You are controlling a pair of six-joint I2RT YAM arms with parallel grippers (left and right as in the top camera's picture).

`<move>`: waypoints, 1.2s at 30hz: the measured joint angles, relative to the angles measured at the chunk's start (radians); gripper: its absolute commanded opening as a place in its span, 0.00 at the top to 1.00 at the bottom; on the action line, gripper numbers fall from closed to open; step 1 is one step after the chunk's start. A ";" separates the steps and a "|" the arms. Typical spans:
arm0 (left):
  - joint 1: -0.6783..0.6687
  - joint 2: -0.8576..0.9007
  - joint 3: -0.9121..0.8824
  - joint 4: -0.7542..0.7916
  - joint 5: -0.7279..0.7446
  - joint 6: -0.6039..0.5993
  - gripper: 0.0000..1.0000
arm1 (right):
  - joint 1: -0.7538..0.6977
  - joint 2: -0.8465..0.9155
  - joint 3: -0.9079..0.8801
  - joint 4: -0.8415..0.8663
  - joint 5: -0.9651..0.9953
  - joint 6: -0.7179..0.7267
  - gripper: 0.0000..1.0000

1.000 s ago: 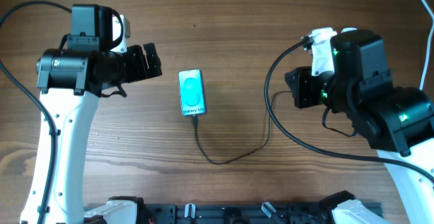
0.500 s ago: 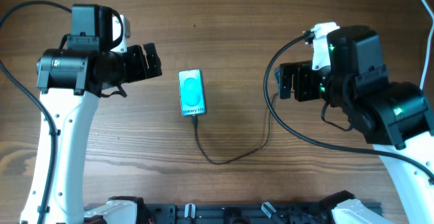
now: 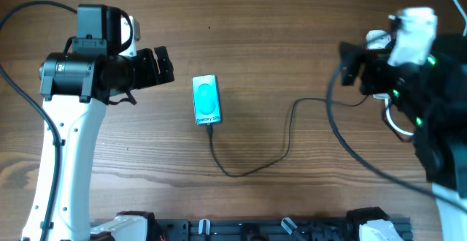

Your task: Plug charger to phone and switch on socket

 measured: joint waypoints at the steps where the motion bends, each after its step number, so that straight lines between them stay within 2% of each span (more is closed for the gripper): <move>1: 0.000 0.000 0.000 0.000 -0.001 0.000 0.00 | -0.019 -0.055 -0.066 0.062 -0.009 -0.009 0.00; 12: 0.000 0.000 0.000 -0.002 -0.006 0.000 0.00 | -0.025 -0.643 -0.867 0.650 -0.038 -0.053 0.00; 15: 0.000 0.000 0.000 -0.003 -0.006 0.000 0.00 | -0.025 -0.775 -1.005 0.716 -0.037 -0.053 0.00; 22: 0.000 0.000 0.000 -0.002 -0.006 0.000 0.00 | -0.025 -0.920 -1.210 0.822 -0.011 -0.056 0.00; 26: 0.000 0.000 0.000 -0.002 -0.006 0.000 0.00 | -0.025 -1.002 -1.289 0.827 -0.003 -0.056 0.00; 36: 0.000 0.000 0.000 -0.002 -0.006 0.000 0.00 | -0.025 -1.017 -1.375 0.828 0.030 -0.051 0.00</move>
